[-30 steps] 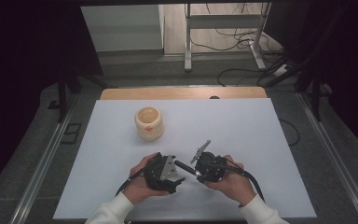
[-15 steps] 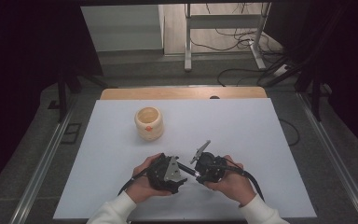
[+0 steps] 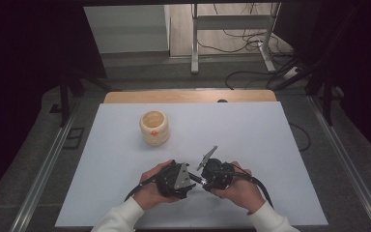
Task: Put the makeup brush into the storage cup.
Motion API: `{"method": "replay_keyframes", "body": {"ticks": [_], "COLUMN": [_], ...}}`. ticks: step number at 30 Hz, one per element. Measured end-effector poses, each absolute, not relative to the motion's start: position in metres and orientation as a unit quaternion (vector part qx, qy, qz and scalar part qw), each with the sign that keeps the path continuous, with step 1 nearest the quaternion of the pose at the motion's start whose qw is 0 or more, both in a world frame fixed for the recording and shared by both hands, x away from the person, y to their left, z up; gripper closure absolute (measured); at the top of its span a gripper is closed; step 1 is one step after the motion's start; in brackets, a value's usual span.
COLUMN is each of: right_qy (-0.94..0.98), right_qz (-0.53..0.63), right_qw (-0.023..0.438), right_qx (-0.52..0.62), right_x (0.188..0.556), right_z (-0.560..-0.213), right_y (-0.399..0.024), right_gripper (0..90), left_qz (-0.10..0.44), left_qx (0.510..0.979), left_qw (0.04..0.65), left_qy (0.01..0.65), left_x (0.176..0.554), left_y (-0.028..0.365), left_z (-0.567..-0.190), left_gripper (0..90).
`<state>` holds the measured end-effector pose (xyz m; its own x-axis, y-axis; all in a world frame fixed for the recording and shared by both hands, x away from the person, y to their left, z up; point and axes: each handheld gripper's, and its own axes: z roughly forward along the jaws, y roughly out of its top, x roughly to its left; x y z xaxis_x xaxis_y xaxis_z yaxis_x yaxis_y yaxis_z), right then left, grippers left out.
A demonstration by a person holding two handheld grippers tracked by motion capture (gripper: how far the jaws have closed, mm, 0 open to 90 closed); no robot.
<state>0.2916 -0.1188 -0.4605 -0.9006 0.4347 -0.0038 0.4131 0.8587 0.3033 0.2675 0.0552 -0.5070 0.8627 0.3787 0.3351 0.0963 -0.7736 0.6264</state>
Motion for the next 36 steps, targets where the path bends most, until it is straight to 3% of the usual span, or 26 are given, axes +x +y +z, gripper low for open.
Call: {"method": "replay_keyframes", "body": {"ticks": [6,16,24,36], "right_qy": [0.964,0.964,0.959,0.937], "right_qz": [0.150,0.155,0.187,0.242], "right_qw": [0.033,0.027,0.023,0.036], "right_qx": [0.217,0.213,0.214,0.249], "right_x": [0.291,0.291,0.293,0.299], "right_z": [-0.461,-0.461,-0.453,-0.441], "right_y": [-0.118,-0.118,-0.124,-0.135], "right_gripper": [71.3,71.2,67.0,57.5], "left_qz": [0.231,0.243,0.217,0.202], "left_qx": [0.914,0.922,0.932,0.929], "left_qw": [0.310,0.290,0.288,0.304], "left_qy": [0.117,0.086,0.041,0.058], "left_x": [0.265,0.259,0.254,0.256], "left_y": [0.050,0.044,0.043,0.048], "left_z": [-0.508,-0.511,-0.509,-0.506], "left_gripper": [34.4,59.3,72.5,74.7]}}
